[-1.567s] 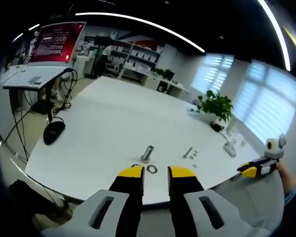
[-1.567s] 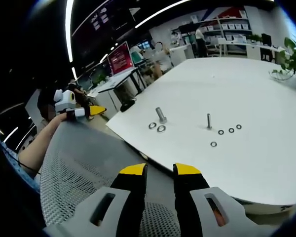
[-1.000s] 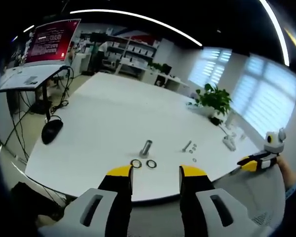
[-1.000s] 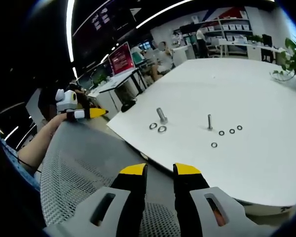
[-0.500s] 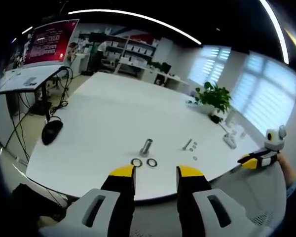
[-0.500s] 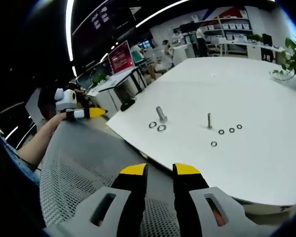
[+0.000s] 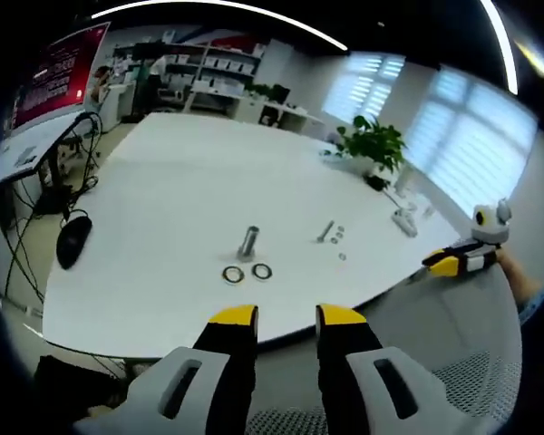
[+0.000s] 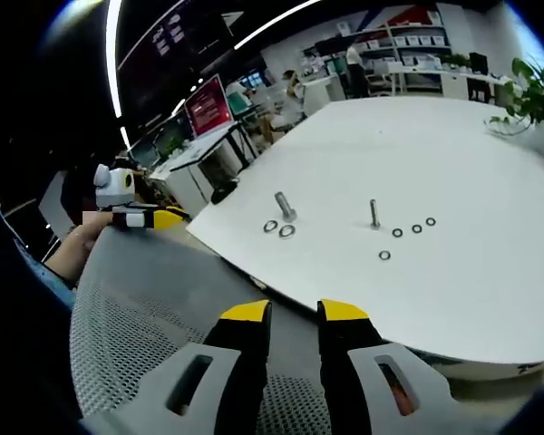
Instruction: Place the washer onto the threaded stud by aligning its center hole with the stud, sliding it down to the base, and recovering from edge contact or off-axis alignment until the washer reaches the visible bottom stop.
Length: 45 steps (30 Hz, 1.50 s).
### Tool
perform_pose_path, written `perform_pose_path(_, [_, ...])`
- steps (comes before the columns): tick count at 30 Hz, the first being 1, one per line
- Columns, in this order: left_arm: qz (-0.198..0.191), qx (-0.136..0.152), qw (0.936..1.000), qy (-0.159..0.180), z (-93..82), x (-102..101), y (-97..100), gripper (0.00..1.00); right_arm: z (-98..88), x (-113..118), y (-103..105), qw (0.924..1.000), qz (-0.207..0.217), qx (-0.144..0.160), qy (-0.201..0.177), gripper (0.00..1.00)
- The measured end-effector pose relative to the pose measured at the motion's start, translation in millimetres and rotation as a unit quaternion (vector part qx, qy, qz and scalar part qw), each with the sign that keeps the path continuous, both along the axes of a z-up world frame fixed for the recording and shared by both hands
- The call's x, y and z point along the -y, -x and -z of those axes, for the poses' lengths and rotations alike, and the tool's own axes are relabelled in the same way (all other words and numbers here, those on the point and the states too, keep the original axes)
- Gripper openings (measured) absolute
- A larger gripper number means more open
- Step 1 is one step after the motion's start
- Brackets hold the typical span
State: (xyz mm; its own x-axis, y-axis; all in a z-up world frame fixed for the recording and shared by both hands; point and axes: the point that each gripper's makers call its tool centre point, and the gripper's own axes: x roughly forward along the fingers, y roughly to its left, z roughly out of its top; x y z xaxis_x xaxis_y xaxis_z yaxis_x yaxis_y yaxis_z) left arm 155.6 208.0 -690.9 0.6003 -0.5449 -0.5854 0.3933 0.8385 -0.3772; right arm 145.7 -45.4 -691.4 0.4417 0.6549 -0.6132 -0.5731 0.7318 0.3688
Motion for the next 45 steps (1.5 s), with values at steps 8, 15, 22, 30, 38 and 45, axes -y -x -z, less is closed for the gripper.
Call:
perform_pose_path(8, [0.135, -0.011, 0.9883, -0.07, 6.1, -10.0, -27.5, 0.22, 0.4, 0.9, -1.2, 0.9999, 0.009, -0.004, -0.003, 0.23])
perform_pose_path(15, [0.242, -0.037, 0.9582, -0.148, 37.9, -9.3, -53.2, 0.22, 6.1, 5.4, -0.8, 0.9994, 0.024, -0.025, 0.004, 0.23])
perform_pose_path(22, [0.307, -0.061, 0.9291, -0.198, 79.5, -4.9, -87.0, 0.2, 8.6, 12.1, -3.6, 0.9982, 0.05, -0.032, 0.009, 0.24])
perform_pose_path(30, [0.417, -0.056, 0.8644, -0.276, 122.2, 6.6, -98.8, 0.22, 5.6, 14.4, -6.5, 0.9974, 0.069, -0.023, 0.001, 0.24])
perform_pose_path(38, [0.433, -0.037, 0.8486, -0.302, 136.1, 18.4, -117.1, 0.22, 6.6, 13.2, -5.1, 0.9976, 0.064, -0.027, 0.003, 0.24])
perform_pose_path(45, [0.457, -0.042, 0.8277, -0.324, 147.3, 21.4, -115.2, 0.24, 7.7, 12.7, -3.5, 0.998, 0.055, -0.03, 0.006, 0.24])
